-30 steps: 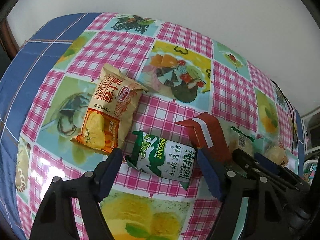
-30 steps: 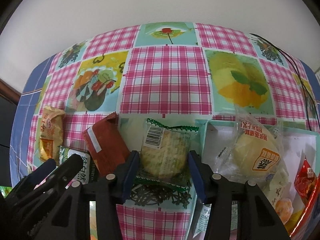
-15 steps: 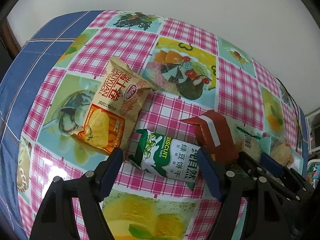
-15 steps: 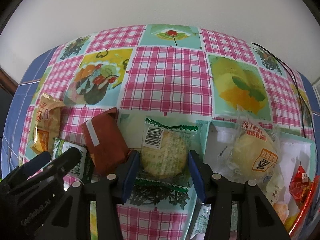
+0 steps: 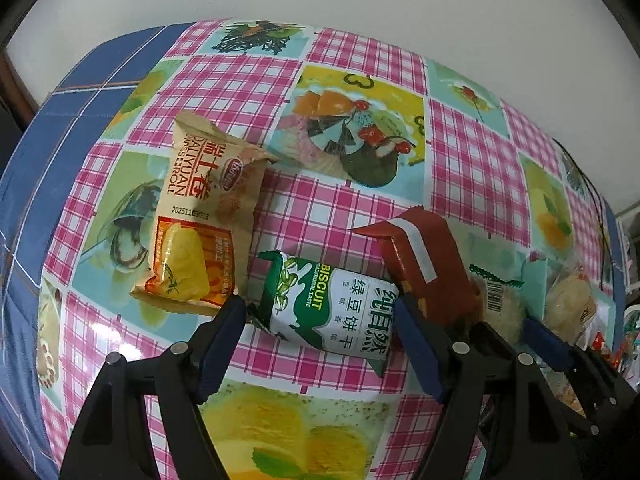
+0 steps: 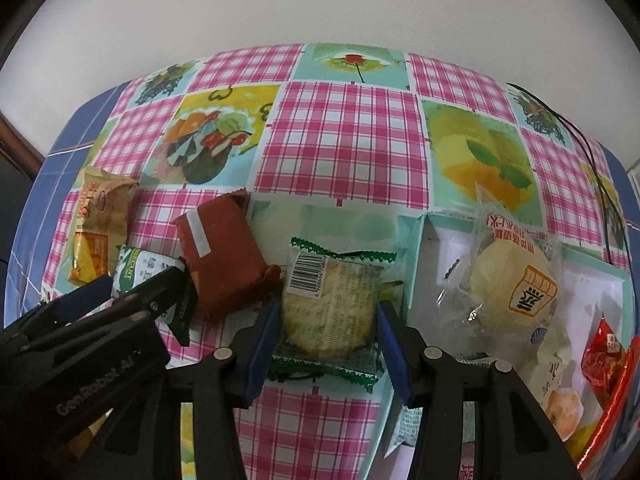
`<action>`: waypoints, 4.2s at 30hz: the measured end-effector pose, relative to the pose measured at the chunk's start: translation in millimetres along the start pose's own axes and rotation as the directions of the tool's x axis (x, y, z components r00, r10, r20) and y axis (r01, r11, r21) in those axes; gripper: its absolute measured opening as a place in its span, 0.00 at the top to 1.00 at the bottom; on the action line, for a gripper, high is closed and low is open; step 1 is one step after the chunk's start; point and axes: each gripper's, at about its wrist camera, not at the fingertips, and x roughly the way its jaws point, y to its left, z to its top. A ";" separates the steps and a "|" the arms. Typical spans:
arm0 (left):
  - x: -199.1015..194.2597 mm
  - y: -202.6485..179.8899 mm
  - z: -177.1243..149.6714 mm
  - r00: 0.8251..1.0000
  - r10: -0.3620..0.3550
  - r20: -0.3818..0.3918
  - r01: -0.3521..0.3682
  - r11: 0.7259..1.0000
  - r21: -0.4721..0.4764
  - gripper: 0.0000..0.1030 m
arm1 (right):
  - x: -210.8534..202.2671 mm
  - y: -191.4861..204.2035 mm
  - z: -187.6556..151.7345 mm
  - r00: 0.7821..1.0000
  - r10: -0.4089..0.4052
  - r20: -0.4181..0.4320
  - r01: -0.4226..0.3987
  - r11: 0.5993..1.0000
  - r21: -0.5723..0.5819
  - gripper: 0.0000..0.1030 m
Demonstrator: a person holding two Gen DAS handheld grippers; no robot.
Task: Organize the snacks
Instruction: 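Grasp green BISCUIT pack with left tool while right tool grasps green-wrapped cake, then carry BISCUIT pack with left tool while right tool carries cake into tray, then drop BISCUIT pack from left tool while right tool releases cake in tray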
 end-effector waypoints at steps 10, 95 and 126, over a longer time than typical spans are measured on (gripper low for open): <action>2.0 6.9 1.7 0.999 0.046 0.011 -0.045 0.998 -0.032 0.35 | -1.3 3.6 -8.5 1.000 0.002 -0.005 -0.002 1.000 -0.007 0.49; -77.4 -200.9 -106.7 0.998 -0.015 0.058 -0.004 0.949 0.316 0.39 | -99.0 -219.4 -117.7 0.981 0.118 0.154 -0.179 0.855 0.486 0.49; -78.1 -143.9 -85.5 0.995 0.087 0.055 -0.093 0.989 0.116 0.25 | -111.4 -200.4 -110.0 0.992 0.019 0.122 -0.067 0.912 0.406 0.35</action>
